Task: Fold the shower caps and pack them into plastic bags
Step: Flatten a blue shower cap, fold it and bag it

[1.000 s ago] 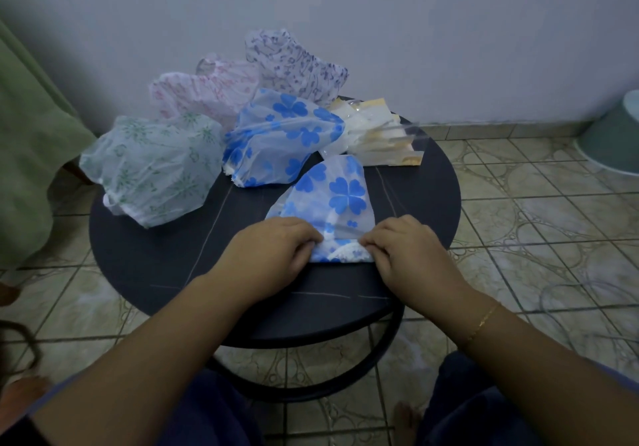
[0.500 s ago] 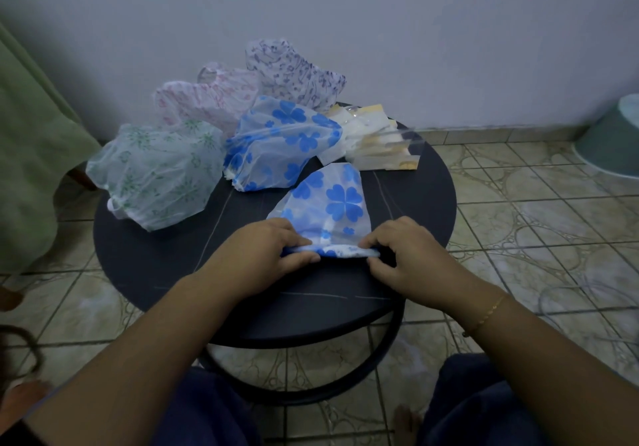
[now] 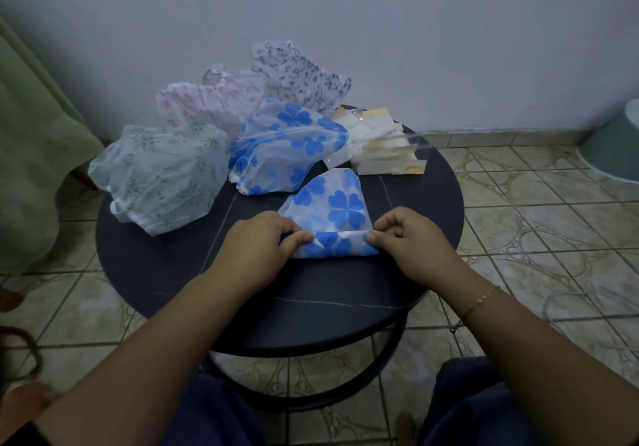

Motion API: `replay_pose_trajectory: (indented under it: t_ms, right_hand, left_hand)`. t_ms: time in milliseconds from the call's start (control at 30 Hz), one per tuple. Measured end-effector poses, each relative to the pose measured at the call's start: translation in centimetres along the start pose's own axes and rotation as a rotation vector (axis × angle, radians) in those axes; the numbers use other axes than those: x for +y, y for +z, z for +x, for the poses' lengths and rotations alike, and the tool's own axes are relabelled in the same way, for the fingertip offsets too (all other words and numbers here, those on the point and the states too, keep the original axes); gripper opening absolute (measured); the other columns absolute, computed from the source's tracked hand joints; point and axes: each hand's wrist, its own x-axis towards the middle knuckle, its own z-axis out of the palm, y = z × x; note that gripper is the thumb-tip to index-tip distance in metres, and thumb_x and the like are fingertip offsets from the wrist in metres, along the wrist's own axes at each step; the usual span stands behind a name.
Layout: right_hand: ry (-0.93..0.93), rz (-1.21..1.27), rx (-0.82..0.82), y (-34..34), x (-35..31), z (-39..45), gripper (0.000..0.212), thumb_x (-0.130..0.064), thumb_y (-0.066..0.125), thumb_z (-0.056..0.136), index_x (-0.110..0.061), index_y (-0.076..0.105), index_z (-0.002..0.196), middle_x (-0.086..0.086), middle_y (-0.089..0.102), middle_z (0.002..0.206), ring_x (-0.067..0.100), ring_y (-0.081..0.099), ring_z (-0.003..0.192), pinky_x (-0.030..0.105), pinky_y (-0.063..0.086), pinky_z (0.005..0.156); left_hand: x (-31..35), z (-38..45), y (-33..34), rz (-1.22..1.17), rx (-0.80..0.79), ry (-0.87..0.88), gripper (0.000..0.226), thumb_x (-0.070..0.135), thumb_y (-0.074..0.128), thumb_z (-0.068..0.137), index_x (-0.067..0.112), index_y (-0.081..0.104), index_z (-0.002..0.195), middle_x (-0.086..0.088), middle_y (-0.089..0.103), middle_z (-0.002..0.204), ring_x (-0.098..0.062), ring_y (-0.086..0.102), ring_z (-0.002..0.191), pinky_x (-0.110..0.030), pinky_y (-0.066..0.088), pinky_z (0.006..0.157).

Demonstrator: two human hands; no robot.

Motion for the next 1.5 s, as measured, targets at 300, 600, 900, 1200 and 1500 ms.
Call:
replay_pose_trajectory:
  t_ms: [300,600,900,1200,1500]
  right_hand:
    - [-0.015,-0.187,0.026,1.1,-0.3,0.6,0.01,-0.03,0.062,0.087,-0.024,0.054,0.084,-0.008,0.051,0.073,0.009,0.051,0.072,0.022,0.035,0.056]
    - [-0.32,-0.635,-0.022,1.4,-0.4,0.2,0.033,-0.025,0.038,0.097,-0.032,0.057,0.124,-0.01,0.051,0.122,0.013,0.039,0.115,0.028,0.02,0.082]
    - [-0.299,-0.576,-0.16,0.0,-0.2,-0.1,0.043,-0.04,0.056,0.087,-0.035,0.049,0.128,-0.014,0.045,0.124,0.01,0.033,0.119,0.028,0.022,0.088]
    - [-0.243,-0.337,-0.137,-0.3,-0.2,-0.1,0.025,-0.033,0.058,0.09,-0.03,0.063,0.115,-0.013,0.061,0.102,0.007,0.05,0.105,0.027,0.037,0.093]
    - [-0.044,0.003,-0.041,0.5,-0.6,0.6,0.002,-0.026,0.068,0.084,-0.026,0.068,0.082,-0.011,0.066,0.081,0.004,0.06,0.077,0.014,0.044,0.067]
  left_hand:
    - [-0.3,0.3,1.1,0.214,0.185,0.15,0.028,0.041,0.061,0.087,0.031,0.063,0.113,0.009,0.059,0.113,-0.017,0.054,0.107,-0.033,0.031,0.087]
    - [0.7,0.5,1.4,0.15,-0.022,0.214,0.043,0.022,0.042,0.092,0.04,0.05,0.13,0.015,0.053,0.134,-0.009,0.047,0.121,-0.029,0.042,0.096]
    - [0.9,0.5,1.1,0.18,-0.062,0.237,0.051,0.057,0.051,0.087,0.033,0.052,0.132,0.016,0.047,0.13,-0.005,0.05,0.114,-0.023,0.042,0.09]
    - [0.7,0.1,-0.2,0.098,-0.06,0.174,0.031,0.055,0.049,0.088,0.034,0.062,0.107,0.012,0.061,0.097,-0.008,0.057,0.09,-0.027,0.045,0.076]
    - [0.8,0.5,-0.2,0.123,-0.045,0.115,0.026,0.053,0.044,0.091,0.033,0.06,0.097,0.012,0.056,0.103,-0.008,0.055,0.089,-0.029,0.044,0.076]
